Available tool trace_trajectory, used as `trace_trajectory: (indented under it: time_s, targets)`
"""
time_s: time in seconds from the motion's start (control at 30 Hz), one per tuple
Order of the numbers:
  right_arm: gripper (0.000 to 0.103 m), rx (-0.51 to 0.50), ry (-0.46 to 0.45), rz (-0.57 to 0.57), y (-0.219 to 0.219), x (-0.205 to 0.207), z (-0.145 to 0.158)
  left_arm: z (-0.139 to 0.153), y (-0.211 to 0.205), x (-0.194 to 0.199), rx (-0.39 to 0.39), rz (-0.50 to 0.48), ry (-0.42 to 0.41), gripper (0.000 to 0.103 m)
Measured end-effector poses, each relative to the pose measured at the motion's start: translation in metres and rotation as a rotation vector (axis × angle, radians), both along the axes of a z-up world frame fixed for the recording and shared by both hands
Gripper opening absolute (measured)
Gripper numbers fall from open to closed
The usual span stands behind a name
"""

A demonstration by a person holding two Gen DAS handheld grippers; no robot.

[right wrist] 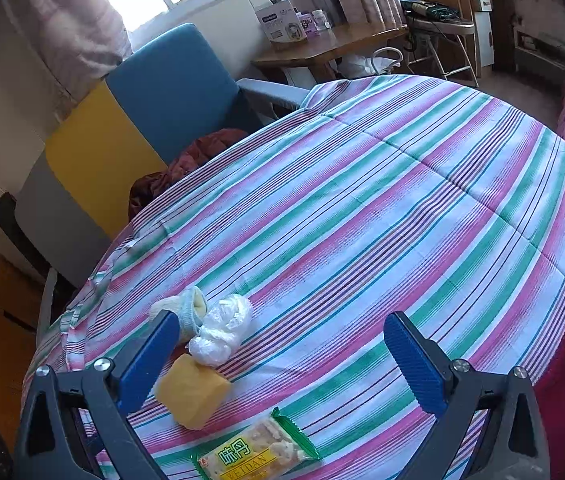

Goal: Organize objects
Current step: 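Reach the left gripper to the yellow sponge cake and grasp it, then hold the sponge cake with the left gripper while the right gripper grasps the white bagged bun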

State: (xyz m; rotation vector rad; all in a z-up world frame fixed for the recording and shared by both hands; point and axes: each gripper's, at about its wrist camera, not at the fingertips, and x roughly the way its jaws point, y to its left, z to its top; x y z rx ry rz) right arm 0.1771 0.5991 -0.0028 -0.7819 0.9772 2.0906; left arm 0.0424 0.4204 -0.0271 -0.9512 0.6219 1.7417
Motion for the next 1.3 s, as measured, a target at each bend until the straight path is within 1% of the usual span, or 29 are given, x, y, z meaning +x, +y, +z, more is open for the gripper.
trace_trajectory:
  time_s: [0.07,0.27,0.37,0.43,0.47,0.5,0.53,0.63,0.73,0.83,0.97,1.03,1.1,1.2,1.3]
  targets:
    - [0.103,-0.01,0.002,0.005,0.001,-0.001,-0.001,-0.003,0.015,0.004,-0.01,-0.027,0.025,0.081]
    - [0.103,-0.044,0.007,0.004,0.005,-0.001,-0.006,-0.023,0.054,0.0,-0.071,-0.093,0.042,0.081]
    - [0.103,-0.064,0.012,0.004,0.008,-0.001,-0.008,-0.038,0.071,-0.008,-0.123,-0.09,0.052,0.081]
    - [0.103,-0.069,0.008,0.011,0.008,-0.003,-0.01,-0.044,0.076,-0.014,-0.132,-0.07,0.071,0.071]
    - [0.103,-0.067,0.002,0.014,0.007,-0.004,-0.01,-0.046,0.077,-0.017,-0.119,-0.072,0.051,0.062]
    - [0.103,-0.063,-0.003,0.019,0.007,-0.005,-0.01,-0.047,0.075,-0.019,-0.097,-0.076,-0.005,0.056]
    - [0.103,-0.06,-0.007,0.023,0.006,-0.006,-0.011,-0.047,0.071,-0.019,-0.087,-0.056,-0.02,0.055]
    - [0.103,-0.055,-0.016,0.026,0.006,-0.007,-0.011,-0.043,0.053,-0.018,-0.042,-0.03,-0.016,0.053]
    - [0.103,-0.057,-0.022,0.023,0.007,-0.006,-0.012,-0.042,0.023,-0.022,-0.02,0.044,-0.026,0.052]
    - [0.103,-0.062,-0.032,0.028,0.008,-0.008,-0.014,-0.044,-0.016,-0.024,-0.006,0.132,-0.024,0.053]
    - [0.103,-0.061,-0.047,0.045,0.006,-0.011,-0.016,-0.045,-0.059,-0.017,0.063,0.2,0.017,0.053]
    - [0.103,-0.062,-0.05,0.06,0.005,-0.014,-0.017,-0.047,-0.067,-0.014,0.083,0.21,0.037,0.053]
    - [0.103,-0.059,-0.051,0.071,0.003,-0.016,-0.018,-0.049,-0.065,-0.013,0.086,0.211,0.056,0.053]
    - [0.101,-0.049,-0.059,0.089,0.001,-0.019,-0.018,-0.053,-0.062,-0.014,0.076,0.214,0.055,0.053]
    - [0.1,-0.042,-0.08,0.105,-0.002,-0.025,-0.02,-0.055,-0.061,-0.013,0.082,0.216,0.058,0.053]
